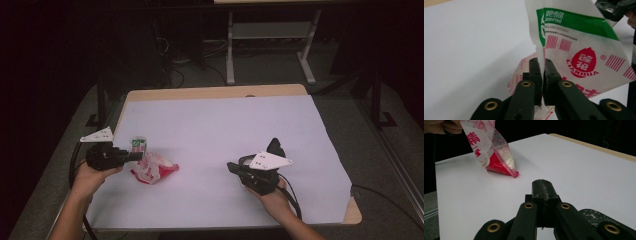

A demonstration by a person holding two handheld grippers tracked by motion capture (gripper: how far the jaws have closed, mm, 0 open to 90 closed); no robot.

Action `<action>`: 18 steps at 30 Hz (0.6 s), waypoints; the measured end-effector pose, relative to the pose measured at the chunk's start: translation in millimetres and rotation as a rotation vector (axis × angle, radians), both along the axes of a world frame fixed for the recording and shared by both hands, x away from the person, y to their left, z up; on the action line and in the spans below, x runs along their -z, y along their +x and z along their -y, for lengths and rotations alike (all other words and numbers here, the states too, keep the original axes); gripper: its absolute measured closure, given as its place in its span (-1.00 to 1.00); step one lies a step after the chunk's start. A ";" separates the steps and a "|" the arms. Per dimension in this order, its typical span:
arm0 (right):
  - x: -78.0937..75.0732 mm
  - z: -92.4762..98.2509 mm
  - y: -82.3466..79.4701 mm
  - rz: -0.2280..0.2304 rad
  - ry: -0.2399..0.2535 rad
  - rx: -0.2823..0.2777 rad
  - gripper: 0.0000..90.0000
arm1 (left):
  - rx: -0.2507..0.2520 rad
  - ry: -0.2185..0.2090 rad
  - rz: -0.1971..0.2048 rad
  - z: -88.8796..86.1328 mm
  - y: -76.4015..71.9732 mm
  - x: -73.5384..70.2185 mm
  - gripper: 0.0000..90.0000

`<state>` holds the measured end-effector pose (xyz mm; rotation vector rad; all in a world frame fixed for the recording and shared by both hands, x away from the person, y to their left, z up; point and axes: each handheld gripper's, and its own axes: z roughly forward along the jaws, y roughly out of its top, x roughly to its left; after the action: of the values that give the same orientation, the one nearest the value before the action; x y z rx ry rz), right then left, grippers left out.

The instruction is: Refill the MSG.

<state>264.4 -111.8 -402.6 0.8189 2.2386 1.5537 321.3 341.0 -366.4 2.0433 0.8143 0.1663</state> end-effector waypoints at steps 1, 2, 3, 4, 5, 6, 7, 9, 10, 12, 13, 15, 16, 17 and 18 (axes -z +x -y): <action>0.0 0.1 0.4 0.002 0.000 -0.001 1.00 | -0.004 0.003 -0.001 -1.8 -0.4 -0.2 0.82; -0.1 0.1 0.5 -0.001 0.002 0.000 1.00 | -0.004 0.003 -0.001 -1.8 -0.4 -0.2 0.77; -0.1 0.1 0.5 -0.001 0.002 0.000 1.00 | -0.005 0.013 -0.001 -4.0 -1.4 -0.9 0.72; -0.1 0.1 0.5 -0.001 0.002 0.000 1.00 | -0.005 0.013 -0.001 -4.0 -1.4 -0.9 0.65; -0.2 -0.1 0.5 -0.001 0.000 0.001 1.00 | -0.016 0.024 -0.001 -5.5 -3.0 -1.5 0.57; -0.1 0.0 0.5 -0.001 0.002 0.000 1.00 | -0.018 0.019 -0.002 -5.8 -3.3 -1.4 0.50; -0.2 -0.1 0.6 -0.002 0.001 0.000 1.00 | -0.016 0.026 -0.008 -7.0 -3.8 -1.8 0.41; -0.3 0.1 0.8 -0.005 0.000 -0.001 1.00 | -0.026 0.033 -0.001 -8.7 -5.3 -1.5 0.24; -0.3 0.0 0.7 -0.006 0.000 -0.001 1.00 | -0.029 0.041 0.003 -10.2 -5.7 -1.6 0.17; -0.3 0.0 0.8 -0.006 0.000 -0.002 1.00 | -0.042 0.045 0.009 -13.0 -7.1 -1.0 0.05; -0.3 0.0 0.8 -0.006 0.000 -0.002 1.00 | -0.048 0.047 0.014 -14.2 -8.0 -0.7 0.01; -0.3 0.1 0.9 -0.007 0.000 -0.003 1.00 | -0.053 0.055 0.038 -17.4 -9.8 -0.4 -0.12; -0.3 0.1 0.8 -0.007 0.000 -0.003 1.00 | -0.058 0.047 0.038 -18.5 -11.0 -0.1 -0.17; -0.3 0.1 0.9 -0.008 0.001 -0.003 1.00 | -0.060 0.048 0.039 -19.8 -12.0 0.0 -0.20; -0.3 0.1 1.0 -0.008 0.000 -0.003 1.00 | -0.058 0.061 0.040 -21.7 -13.0 0.2 -0.27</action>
<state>265.4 -111.9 -402.3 0.8231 2.2460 1.5548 308.4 362.8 -366.5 2.0674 0.8534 0.2671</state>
